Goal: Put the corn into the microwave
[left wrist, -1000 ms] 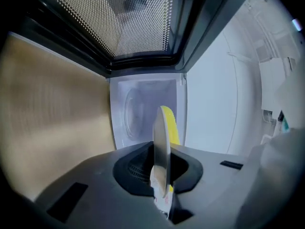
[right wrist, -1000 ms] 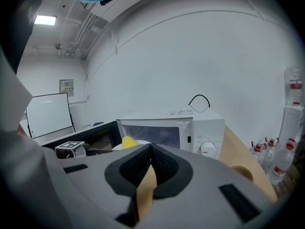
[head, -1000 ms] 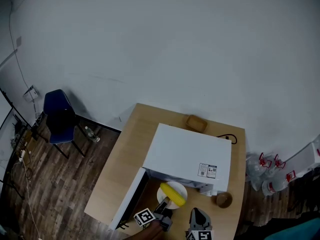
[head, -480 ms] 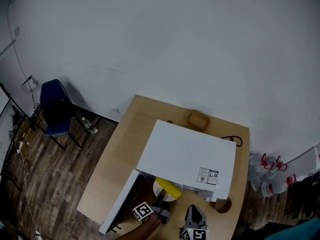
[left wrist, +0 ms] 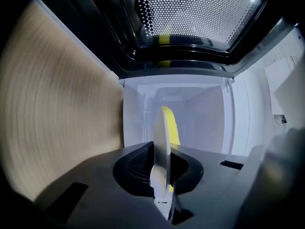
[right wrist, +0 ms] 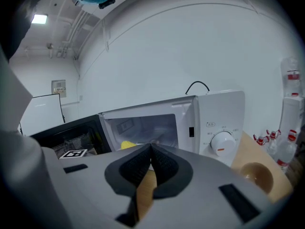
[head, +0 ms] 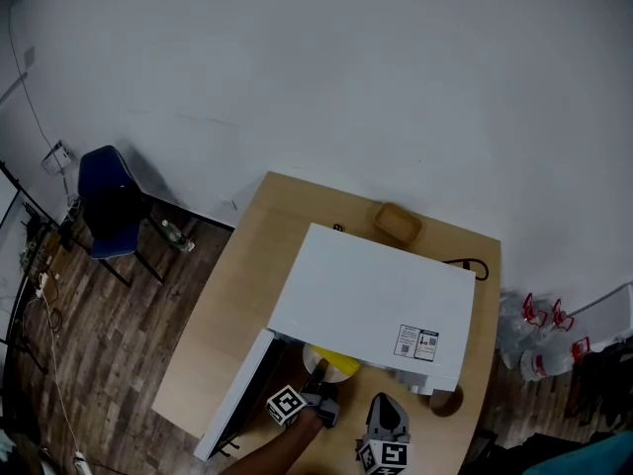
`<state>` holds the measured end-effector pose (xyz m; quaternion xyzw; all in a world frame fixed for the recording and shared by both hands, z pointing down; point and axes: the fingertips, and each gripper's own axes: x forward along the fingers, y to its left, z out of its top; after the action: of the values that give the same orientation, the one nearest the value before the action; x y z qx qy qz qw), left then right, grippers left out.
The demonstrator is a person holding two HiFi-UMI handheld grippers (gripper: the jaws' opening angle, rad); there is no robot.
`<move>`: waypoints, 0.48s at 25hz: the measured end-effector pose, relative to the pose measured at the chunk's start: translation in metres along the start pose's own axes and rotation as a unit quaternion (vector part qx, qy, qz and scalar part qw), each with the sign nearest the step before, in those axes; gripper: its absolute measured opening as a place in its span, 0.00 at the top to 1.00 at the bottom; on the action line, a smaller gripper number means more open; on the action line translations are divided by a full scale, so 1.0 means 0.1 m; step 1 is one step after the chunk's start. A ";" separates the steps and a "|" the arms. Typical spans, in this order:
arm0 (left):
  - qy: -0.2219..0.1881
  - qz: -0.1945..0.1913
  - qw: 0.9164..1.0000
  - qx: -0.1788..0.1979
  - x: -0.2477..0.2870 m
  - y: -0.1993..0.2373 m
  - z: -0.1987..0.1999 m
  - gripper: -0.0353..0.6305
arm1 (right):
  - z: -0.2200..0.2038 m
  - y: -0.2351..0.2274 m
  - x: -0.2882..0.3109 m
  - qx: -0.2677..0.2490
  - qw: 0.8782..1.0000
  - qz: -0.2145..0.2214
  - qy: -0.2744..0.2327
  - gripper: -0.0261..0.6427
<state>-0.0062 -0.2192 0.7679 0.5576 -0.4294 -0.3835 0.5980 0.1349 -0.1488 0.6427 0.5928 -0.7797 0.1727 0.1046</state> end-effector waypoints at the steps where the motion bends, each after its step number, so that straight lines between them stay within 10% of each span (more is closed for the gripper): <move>1: 0.001 -0.001 1.000 0.001 0.02 -0.01 0.00 0.92 | 0.00 0.00 0.01 0.001 1.000 0.000 0.002 0.87; 12: 0.006 0.027 0.999 0.016 0.13 0.03 -0.02 0.92 | 0.00 0.02 0.06 -0.019 1.000 -0.006 0.003 0.87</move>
<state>-0.0001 -0.2307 0.7721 0.5574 -0.4471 -0.3568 0.6017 0.1315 -0.1533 0.6448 0.5948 -0.7788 0.1594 0.1193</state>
